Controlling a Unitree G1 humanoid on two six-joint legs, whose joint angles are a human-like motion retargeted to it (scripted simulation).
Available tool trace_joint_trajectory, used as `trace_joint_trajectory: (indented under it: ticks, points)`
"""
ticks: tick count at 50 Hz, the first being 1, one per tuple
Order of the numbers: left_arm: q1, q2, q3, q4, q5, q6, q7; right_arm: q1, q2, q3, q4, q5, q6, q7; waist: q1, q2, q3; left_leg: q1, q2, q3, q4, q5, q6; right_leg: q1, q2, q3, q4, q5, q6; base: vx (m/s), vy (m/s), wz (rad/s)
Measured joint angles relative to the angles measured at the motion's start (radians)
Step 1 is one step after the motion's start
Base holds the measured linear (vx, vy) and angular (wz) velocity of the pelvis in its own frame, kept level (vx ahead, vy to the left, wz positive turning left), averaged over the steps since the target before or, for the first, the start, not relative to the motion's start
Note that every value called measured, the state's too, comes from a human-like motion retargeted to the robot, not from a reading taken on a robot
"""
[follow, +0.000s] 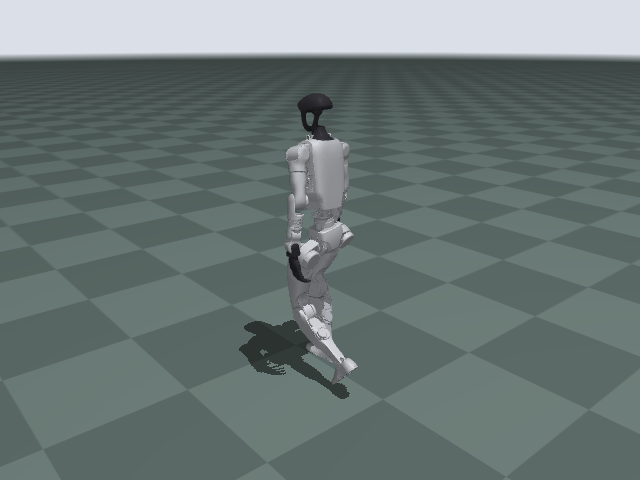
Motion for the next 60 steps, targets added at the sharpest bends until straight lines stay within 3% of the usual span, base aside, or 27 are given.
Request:
trace_joint_trajectory:
  ticks: [4,8,11,15,18,22,25,30,33,37,40,47,50,53,55,60]
  points:
    - [0.068,-0.01,0.014,-0.005,0.012,0.018,-0.041,-0.061,-0.022,-0.004,-0.05,0.004,0.005,-0.037,0.059,-0.017,0.016,-0.171,0.057,0.065,0.111,-0.106,0.093,0.137,0.046,0.041,-0.08,-0.047,0.0,0.61,-0.1,-0.41]
    - [0.104,-0.023,0.035,-0.047,-0.005,0.015,-0.046,-0.112,-0.035,-0.001,-0.108,-0.005,0.0,-0.053,0.11,-0.05,0.051,-0.283,0.049,0.12,-0.039,-0.225,0.161,0.299,0.054,0.103,-0.157,-0.098,0.015,0.64,-0.09,-0.49]
    - [0.098,-0.031,0.041,-0.071,-0.019,0.009,-0.031,-0.141,-0.032,0.01,-0.142,-0.002,-0.007,-0.047,0.125,-0.082,0.072,-0.333,0.014,0.159,-0.27,-0.247,0.166,0.397,0.028,0.144,-0.203,-0.139,0.024,0.65,-0.08,-0.38]
    - [0.05,-0.032,0.043,-0.091,-0.03,-0.001,0.0,-0.155,-0.018,0.032,-0.166,-0.008,-0.017,-0.02,0.106,-0.135,0.077,-0.353,-0.062,0.201,-0.662,-0.2,0.136,0.478,-0.032,0.164,-0.227,-0.198,0.031,0.62,-0.05,-0.04]
    - [0.009,-0.028,0.042,-0.104,-0.036,-0.008,0.031,-0.123,-0.001,0.051,-0.163,-0.02,-0.02,-0.003,0.082,-0.145,0.066,-0.4,-0.077,0.216,-0.739,-0.196,0.12,0.495,-0.036,0.169,-0.161,-0.249,0.025,0.61,-0.02,0.0]
    - [-0.069,-0.01,0.051,-0.108,-0.07,-0.012,0.087,-0.048,0.031,0.064,-0.122,-0.029,-0.013,0.025,0.065,-0.203,0.044,-0.413,-0.121,0.247,-0.71,-0.111,0.135,0.5,-0.07,0.204,-0.038,-0.264,0.047,0.68,0.01,-0.09]
    - [-0.125,0.006,0.055,-0.099,-0.126,-0.008,0.123,0.042,0.066,0.063,-0.054,-0.039,0.007,0.049,0.049,-0.268,0.022,-0.42,-0.173,0.267,-0.623,-0.054,0.162,0.478,-0.118,0.215,0.112,-0.193,0.1,0.7,0.02,0.12]
    - [-0.233,0.044,0.047,-0.075,-0.21,0.006,0.137,0.195,0.093,0.065,0.048,-0.062,0.049,0.138,-0.034,-0.409,-0.033,-0.335,-0.337,0.261,-0.739,-0.015,0.217,0.284,-0.233,0.244,0.496,0.179,0.269,0.68,0.01,0.62]
    - [-0.291,0.068,0.047,-0.075,-0.224,0.007,0.155,0.256,0.093,0.067,0.064,-0.068,0.057,0.16,-0.094,-0.432,-0.042,-0.26,-0.381,0.223,-0.768,-0.047,0.224,0.145,-0.298,0.226,0.692,0.205,0.238,0.66,0.01,0.6]
    - [-0.369,0.094,0.058,-0.081,-0.229,0.006,0.183,0.295,0.089,0.064,0.049,-0.06,0.049,0.155,-0.161,-0.418,-0.032,-0.096,-0.396,0.145,-0.839,-0.09,0.214,-0.035,-0.354,0.204,0.742,0.05,0.133,0.63,0.0,0.55]
    - [-0.42,0.107,0.067,-0.111,-0.224,0.001,0.195,0.292,0.083,0.062,0.021,-0.046,0.045,0.143,-0.185,-0.366,0.0,0.06,-0.348,0.071,-0.909,-0.133,0.205,-0.121,-0.323,0.168,0.585,-0.025,0.093,0.64,-0.02,0.43]
    - [-0.405,0.116,0.033,-0.254,-0.186,-0.045,0.165,0.217,0.086,0.055,0.002,-0.056,0.05,0.131,-0.144,-0.255,0.023,0.224,-0.231,0.001,-0.896,-0.291,0.214,-0.199,-0.207,0.095,-0.074,-0.001,0.164,0.64,-0.05,0.1]
    - [-0.355,0.111,0.018,-0.278,-0.165,-0.054,0.145,0.173,0.08,0.048,-0.005,-0.07,0.048,0.116,-0.115,-0.24,0.015,0.24,-0.228,0.0,-0.815,-0.362,0.217,-0.239,-0.199,0.094,-0.141,0.004,0.182,0.65,-0.07,0.11]
    - [-0.271,0.097,0.02,-0.256,-0.126,-0.044,0.122,0.12,0.065,0.031,-0.003,-0.072,0.044,0.09,-0.093,-0.201,0.005,0.262,-0.198,0.012,-0.717,-0.393,0.196,-0.236,-0.179,0.08,-0.067,0.052,0.158,0.72,-0.09,0.27]
    - [-0.202,0.077,0.024,-0.208,-0.096,-0.029,0.103,0.09,0.056,0.024,-0.002,-0.07,0.04,0.072,-0.077,-0.169,0.002,0.27,-0.18,-0.001,-0.616,-0.375,0.169,-0.229,-0.152,0.071,0.021,0.072,0.125,0.73,-0.12,0.09]
    - [-0.041,0.015,0.028,-0.029,0.0,0.003,0.033,0.022,0.027,0.042,-0.025,-0.065,0.02,0.048,-0.045,-0.055,-0.015,0.136,-0.047,0.023,-0.174,-0.079,0.016,-0.155,-0.018,0.039,0.078,0.028,0.019,0.68,-0.11,-0.08]
